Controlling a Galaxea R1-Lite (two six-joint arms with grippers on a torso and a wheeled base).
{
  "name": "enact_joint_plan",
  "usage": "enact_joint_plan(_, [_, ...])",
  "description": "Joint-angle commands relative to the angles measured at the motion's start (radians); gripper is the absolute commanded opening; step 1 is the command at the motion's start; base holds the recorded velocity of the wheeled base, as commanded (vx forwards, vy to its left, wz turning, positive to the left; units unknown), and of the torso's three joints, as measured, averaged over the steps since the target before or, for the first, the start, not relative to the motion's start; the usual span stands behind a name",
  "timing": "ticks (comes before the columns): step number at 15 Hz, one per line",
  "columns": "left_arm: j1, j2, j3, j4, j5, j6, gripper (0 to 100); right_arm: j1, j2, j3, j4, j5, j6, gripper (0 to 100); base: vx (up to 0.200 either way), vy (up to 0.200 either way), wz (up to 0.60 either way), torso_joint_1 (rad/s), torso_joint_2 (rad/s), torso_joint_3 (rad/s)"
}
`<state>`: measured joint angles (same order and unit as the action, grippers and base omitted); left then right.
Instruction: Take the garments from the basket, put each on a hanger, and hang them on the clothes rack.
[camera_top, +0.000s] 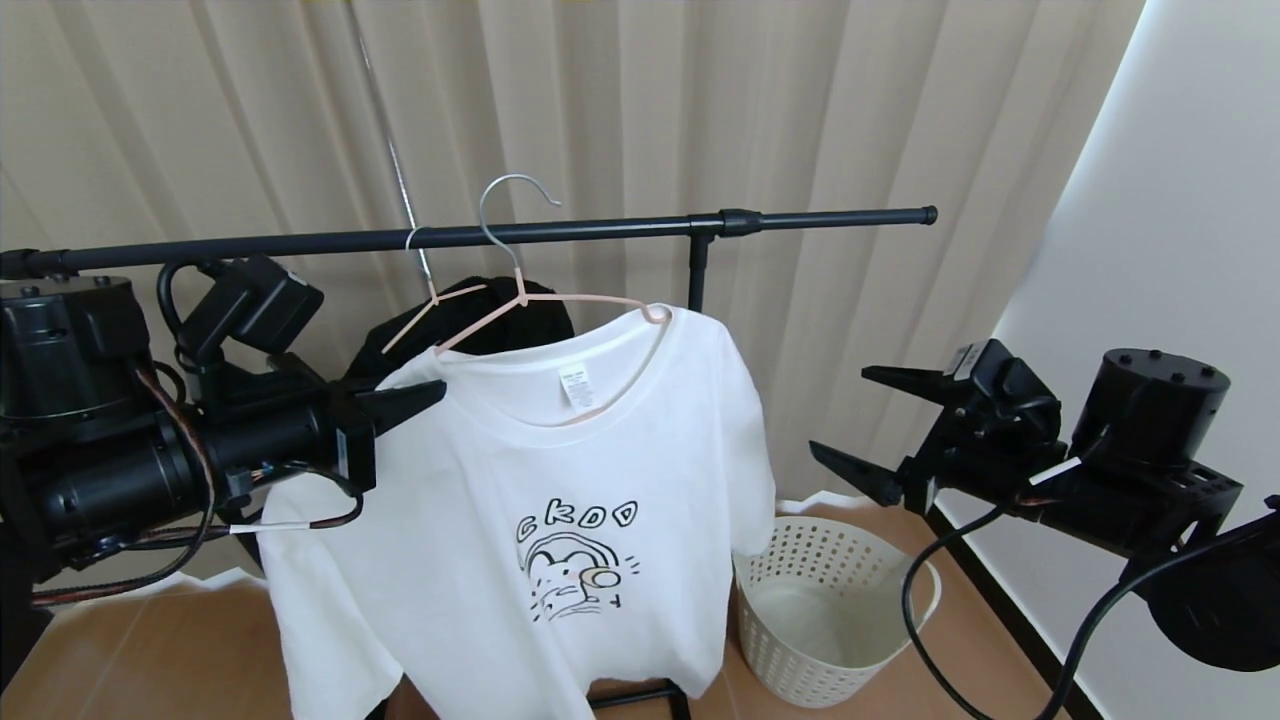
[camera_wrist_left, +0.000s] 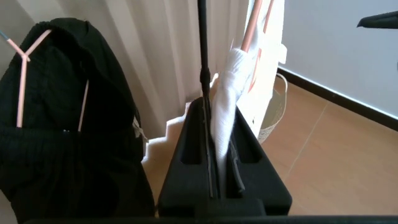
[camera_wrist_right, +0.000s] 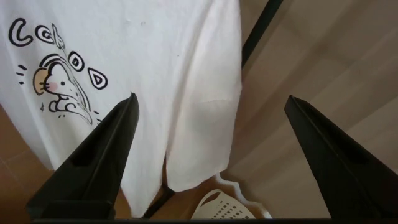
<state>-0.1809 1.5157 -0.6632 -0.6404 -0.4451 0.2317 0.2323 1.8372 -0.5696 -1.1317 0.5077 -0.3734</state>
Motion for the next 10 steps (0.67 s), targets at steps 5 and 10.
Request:
enact_joint_plan(5, [0.004, 0.069, -0.041, -0.001, 0.083, -0.002, 0, 0.001, 0.011, -0.010, 0.000, -0.011, 0.004, 100, 0.000, 0.000, 0.00, 0.000, 0.00, 0.000])
enact_joint_plan(10, [0.011, 0.126, -0.082, -0.001, 0.200, -0.020, 0, 0.001, 0.017, -0.015, 0.003, -0.018, 0.004, 100, 0.000, 0.000, 0.00, 0.000, 0.00, 0.000])
